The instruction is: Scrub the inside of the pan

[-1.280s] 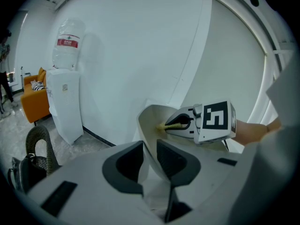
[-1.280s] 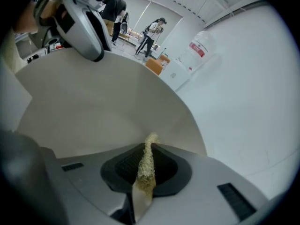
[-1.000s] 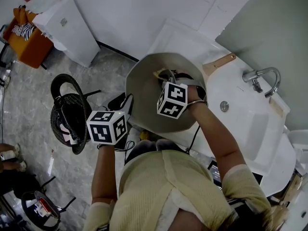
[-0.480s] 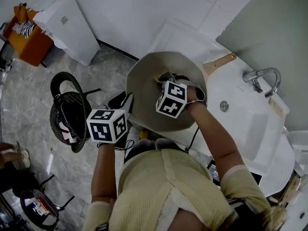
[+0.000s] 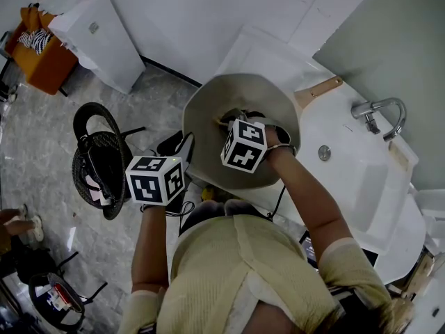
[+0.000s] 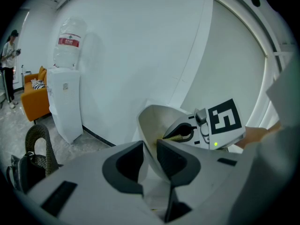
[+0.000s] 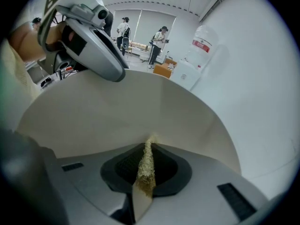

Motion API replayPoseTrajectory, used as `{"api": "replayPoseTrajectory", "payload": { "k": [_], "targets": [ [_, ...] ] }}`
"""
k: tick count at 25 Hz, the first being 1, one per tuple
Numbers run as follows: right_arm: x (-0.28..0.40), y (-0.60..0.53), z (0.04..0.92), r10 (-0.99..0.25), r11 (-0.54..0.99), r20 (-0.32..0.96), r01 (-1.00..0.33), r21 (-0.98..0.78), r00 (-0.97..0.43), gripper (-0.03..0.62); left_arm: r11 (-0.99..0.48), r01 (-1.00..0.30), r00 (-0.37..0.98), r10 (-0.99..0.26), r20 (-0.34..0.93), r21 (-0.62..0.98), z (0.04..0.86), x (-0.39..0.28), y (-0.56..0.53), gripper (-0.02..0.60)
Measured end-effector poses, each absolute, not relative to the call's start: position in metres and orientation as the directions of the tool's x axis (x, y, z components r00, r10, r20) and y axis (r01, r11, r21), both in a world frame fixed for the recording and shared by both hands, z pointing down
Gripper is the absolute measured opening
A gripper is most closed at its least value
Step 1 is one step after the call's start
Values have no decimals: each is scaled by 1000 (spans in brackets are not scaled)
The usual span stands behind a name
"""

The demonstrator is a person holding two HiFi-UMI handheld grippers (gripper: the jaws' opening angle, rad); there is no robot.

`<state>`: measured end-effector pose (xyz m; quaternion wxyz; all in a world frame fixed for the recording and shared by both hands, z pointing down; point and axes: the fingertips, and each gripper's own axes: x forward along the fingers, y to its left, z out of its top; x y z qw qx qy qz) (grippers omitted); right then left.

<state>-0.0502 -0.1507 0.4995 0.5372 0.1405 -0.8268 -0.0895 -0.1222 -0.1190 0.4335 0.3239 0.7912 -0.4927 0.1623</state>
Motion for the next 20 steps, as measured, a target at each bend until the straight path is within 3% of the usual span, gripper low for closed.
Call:
{"api": "replayPoseTrajectory", "payload": {
  "k": [20],
  "targets": [
    [-52, -86, 499, -81, 981, 923, 133, 140, -376, 54, -307, -885, 463, -671, 579, 352, 434, -122, -120, 140]
  ]
}}
